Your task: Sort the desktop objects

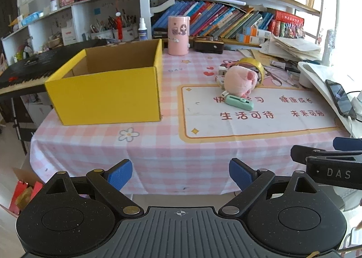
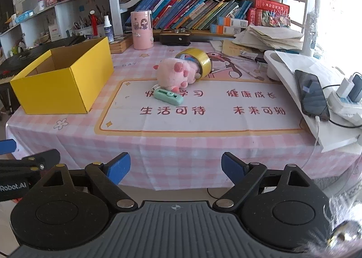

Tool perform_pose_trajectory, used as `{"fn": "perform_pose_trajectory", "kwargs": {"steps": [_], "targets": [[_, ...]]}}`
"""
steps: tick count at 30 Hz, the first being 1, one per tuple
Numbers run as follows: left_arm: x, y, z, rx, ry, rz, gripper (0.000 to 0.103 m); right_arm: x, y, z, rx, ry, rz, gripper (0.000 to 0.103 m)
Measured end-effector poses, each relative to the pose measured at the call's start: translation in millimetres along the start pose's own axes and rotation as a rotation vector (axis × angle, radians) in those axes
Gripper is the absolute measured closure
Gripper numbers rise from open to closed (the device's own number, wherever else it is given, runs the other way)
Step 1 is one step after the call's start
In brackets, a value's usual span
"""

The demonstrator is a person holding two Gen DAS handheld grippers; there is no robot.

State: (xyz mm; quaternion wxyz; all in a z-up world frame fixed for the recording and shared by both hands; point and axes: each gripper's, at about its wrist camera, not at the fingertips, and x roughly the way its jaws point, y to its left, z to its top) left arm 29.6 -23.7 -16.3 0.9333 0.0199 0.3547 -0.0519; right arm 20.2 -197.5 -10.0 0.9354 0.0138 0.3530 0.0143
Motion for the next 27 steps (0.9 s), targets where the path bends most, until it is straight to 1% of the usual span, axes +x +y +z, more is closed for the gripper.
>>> {"fn": "perform_pose_trajectory", "kwargs": {"steps": [9,14,20,24,27], "targets": [[35,-27,21,-0.020,0.032,-0.007,0.010,31,-29,25,0.002,0.017,0.016,0.015],[64,-44,33,-0.064,0.078,-0.033,0.010,54,-53,44,0.005,0.029,0.024,0.015],[90,-72,49,-0.036,0.068,-0.037,0.010,76,-80,63,-0.002,0.033,0.045,0.015],[114,-83,60,-0.046,0.081,-0.074,0.010,90,-92,77,0.003,0.023,0.049,0.014],[134,-94,67,-0.012,0.073,-0.087,0.010,98,-98,84,-0.009,0.007,0.041,0.013]]}}
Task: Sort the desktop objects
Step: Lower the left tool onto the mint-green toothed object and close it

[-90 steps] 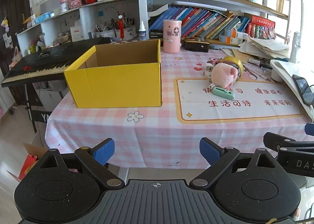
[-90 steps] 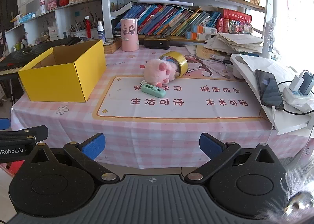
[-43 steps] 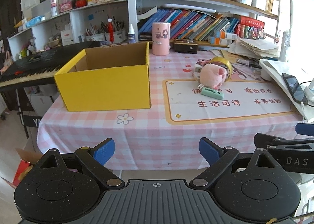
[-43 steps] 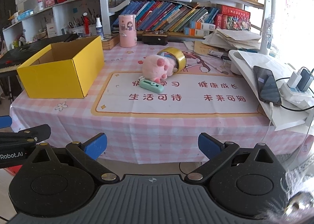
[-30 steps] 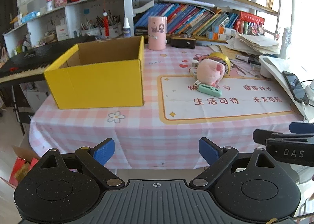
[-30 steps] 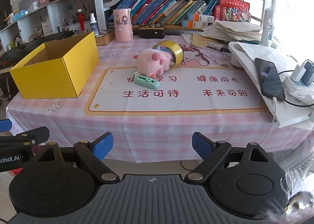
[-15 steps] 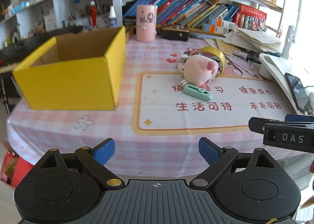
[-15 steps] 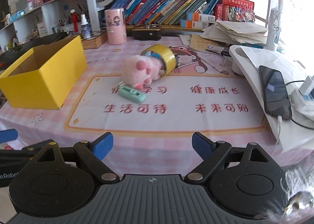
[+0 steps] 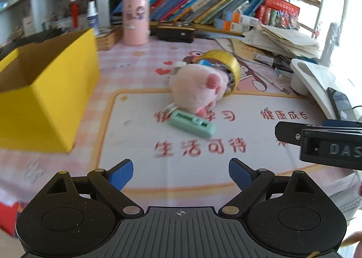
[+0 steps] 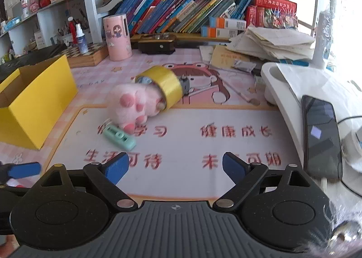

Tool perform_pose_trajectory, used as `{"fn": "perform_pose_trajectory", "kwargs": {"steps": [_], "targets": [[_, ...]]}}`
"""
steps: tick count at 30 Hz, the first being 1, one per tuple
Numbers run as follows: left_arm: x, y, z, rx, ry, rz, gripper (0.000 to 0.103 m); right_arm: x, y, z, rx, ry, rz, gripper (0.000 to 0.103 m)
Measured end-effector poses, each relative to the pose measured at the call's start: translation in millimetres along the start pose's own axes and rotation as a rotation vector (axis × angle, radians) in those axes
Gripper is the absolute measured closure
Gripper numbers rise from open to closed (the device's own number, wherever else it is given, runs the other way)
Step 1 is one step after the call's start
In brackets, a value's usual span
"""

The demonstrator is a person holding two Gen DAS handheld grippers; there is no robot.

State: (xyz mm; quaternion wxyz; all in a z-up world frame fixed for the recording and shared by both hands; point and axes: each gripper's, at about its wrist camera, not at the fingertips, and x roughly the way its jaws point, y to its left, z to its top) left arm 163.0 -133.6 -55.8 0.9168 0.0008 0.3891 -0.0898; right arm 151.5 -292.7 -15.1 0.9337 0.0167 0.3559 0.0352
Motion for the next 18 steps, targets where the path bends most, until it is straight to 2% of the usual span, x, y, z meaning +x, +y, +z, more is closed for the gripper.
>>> {"fn": "perform_pose_trajectory", "kwargs": {"steps": [6,11,18], "targets": [[35,-12,19,0.041,-0.013,-0.034,0.010,18,-15,11,0.023,0.009,0.023,0.013],[56,-12,29,0.061,-0.007,-0.031,0.010,29,-29,16,0.023,0.030,0.026,0.012],[89,-21,36,0.131,0.042,0.005,0.011,41,-44,24,0.046,0.035,0.032,0.012]]}}
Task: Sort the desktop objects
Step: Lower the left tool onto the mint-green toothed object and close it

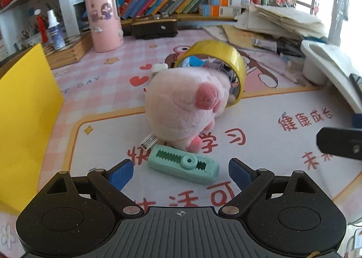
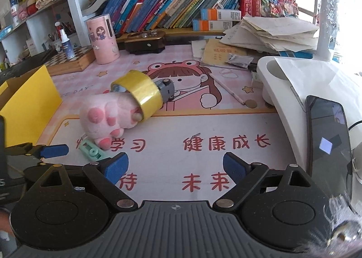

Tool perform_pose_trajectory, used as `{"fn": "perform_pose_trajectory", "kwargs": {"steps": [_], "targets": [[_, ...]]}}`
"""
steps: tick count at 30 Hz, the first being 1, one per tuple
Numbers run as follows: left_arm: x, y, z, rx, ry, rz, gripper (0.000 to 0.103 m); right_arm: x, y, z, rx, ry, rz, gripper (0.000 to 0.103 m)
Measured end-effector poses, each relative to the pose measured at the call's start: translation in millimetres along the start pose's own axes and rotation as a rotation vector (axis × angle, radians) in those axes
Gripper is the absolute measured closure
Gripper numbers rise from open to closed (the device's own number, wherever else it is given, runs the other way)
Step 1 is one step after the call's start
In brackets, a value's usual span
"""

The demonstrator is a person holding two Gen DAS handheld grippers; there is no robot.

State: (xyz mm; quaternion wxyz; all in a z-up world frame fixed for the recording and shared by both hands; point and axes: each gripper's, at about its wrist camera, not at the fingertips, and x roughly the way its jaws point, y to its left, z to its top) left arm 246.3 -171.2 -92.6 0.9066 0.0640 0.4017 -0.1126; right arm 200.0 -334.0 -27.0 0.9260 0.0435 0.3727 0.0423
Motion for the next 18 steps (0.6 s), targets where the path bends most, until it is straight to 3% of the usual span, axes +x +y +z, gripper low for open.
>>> {"fn": "perform_pose_trajectory", "kwargs": {"steps": [3,6,10,18], "targets": [[8,-2,2,0.021,0.001,-0.020,0.017,4,-3,3,-0.003,0.002,0.002,0.012],[8,-5,5,0.043,-0.007,-0.028,0.032,7,-7,7,0.002,0.001,0.005,0.013],[-1,-6,7,0.051,-0.004,0.012,0.033,13,-7,11,0.003,0.004,0.005,0.012],[-52,33,-4,-0.132,-0.022,0.094,0.033,35,15,24,-0.041,0.017,0.098,0.012]]}}
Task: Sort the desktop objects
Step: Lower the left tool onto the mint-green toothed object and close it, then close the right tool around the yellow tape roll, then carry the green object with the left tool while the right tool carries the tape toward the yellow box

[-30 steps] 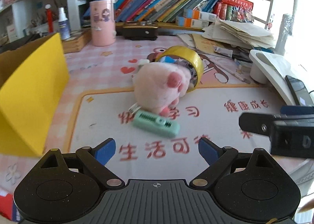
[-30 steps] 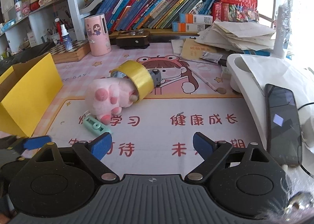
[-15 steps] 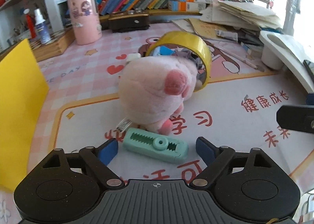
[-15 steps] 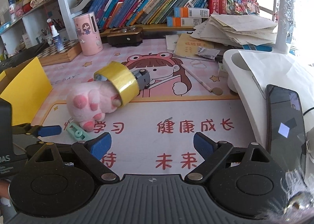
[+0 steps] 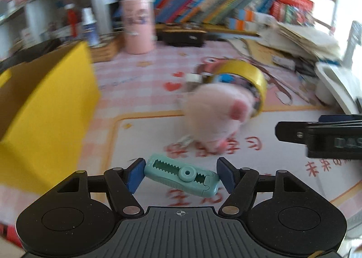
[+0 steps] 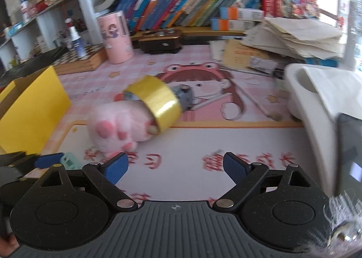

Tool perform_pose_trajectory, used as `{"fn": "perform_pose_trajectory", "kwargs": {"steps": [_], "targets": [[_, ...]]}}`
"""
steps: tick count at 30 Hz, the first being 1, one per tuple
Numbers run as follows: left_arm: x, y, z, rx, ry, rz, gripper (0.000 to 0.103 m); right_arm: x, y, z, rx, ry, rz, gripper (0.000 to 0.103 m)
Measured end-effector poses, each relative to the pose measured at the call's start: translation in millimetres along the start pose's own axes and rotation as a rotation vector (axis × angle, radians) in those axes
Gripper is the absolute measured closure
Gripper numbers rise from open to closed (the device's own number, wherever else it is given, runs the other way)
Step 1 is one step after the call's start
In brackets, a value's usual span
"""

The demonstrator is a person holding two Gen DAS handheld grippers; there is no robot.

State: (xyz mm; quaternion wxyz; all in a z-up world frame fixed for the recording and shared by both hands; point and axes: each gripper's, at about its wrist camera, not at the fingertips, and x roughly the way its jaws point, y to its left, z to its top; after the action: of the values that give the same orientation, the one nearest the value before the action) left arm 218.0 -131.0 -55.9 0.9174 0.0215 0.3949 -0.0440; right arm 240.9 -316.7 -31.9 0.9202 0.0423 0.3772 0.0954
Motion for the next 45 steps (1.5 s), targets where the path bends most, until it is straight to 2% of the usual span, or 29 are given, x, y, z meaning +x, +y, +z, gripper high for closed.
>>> {"fn": "perform_pose_trajectory", "kwargs": {"steps": [4,9,11,13,16,19,21,24,28,32,37,45], "targets": [[-25,17,-2,-0.070,-0.014,0.046,0.033,15,12,11,-0.047,-0.024,0.042,0.012],[-44,25,-5,-0.139,-0.031,0.069,0.033,31,14,36,-0.108,-0.104,0.053,0.016],[-47,27,-7,-0.174,-0.027,0.075,0.033,41,13,46,-0.146,-0.115,0.054,0.028],[-49,26,-10,-0.185,-0.026,0.080,0.033,54,13,55,-0.197,-0.099,0.059,0.036],[-52,24,-13,-0.178,-0.027,0.080,0.033,75,9,66,-0.240,-0.053,0.115,0.040],[-56,22,-15,-0.182,-0.034,0.069,0.033,87,2,72,-0.210,-0.005,0.198,0.041],[-58,21,-15,-0.186,-0.040,0.068,0.033,92,-1,77,-0.185,0.025,0.235,0.048],[-61,21,-16,-0.197,-0.044,0.065,0.033,85,4,78,-0.227,0.039,0.231,0.055],[-66,20,-16,-0.202,-0.063,0.059,0.033,66,9,65,-0.283,0.042,0.174,0.062],[-70,20,-18,-0.208,-0.076,0.053,0.033,37,-5,45,-0.179,0.018,0.083,0.063],[-72,17,-22,-0.208,-0.073,0.040,0.033,10,-22,19,-0.046,0.020,0.046,0.063],[-79,14,-27,-0.200,-0.087,0.029,0.033,13,-2,6,-0.209,-0.006,0.064,0.063]]}}
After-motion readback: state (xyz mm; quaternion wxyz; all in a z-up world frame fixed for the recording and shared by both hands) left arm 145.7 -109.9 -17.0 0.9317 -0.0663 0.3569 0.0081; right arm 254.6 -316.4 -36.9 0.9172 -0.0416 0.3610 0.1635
